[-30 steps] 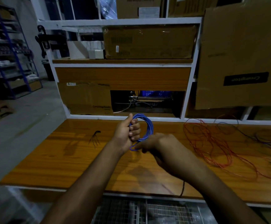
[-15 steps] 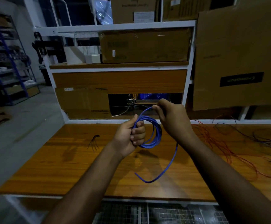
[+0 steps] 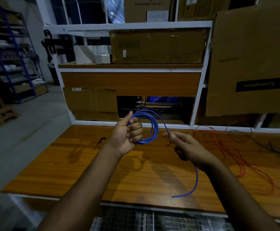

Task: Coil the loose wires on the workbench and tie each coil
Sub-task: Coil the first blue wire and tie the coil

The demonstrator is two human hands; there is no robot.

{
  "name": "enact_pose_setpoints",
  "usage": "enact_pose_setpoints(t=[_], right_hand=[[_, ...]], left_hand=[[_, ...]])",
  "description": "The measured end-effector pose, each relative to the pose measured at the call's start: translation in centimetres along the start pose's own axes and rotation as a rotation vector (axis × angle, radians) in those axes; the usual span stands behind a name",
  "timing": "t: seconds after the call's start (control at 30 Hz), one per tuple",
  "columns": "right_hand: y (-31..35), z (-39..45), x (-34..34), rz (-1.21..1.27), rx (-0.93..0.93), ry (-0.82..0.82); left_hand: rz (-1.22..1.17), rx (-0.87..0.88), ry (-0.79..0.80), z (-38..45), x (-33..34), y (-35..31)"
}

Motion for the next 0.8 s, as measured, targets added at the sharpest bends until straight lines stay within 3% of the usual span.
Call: enact_pose_setpoints(t=[0.17,0.37,0.73,0.8], right_hand=[[0.4,1.3,4.1,0.361,-0.129,-0.003],[0.3,1.5,3.7,0.370,-0.145,-0.189],[0.5,0.9,3.0,0.615,0.082,-0.274],[0.7,0.7,3.0,0.610,0.117,-0.249]], left_hand=[[0.016,0.008,-0.010,1.2,0.6,1.8],[0.045,-0.004,-0.016,1.2,0.8,2.2],[0.180,0.029,0.137,1.3,1.9,3.1],[0.197,0.035,0.095,1.4,2.0,3.2]])
Point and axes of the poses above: each hand's wrist, its own z-axis towards the middle knuckle, its own x-axis out of the palm, y = z × x, the point moved 6 cm from there along z, towards the middle knuckle, and after that the axes turned 10 degrees about y, right-handed, at the moved point
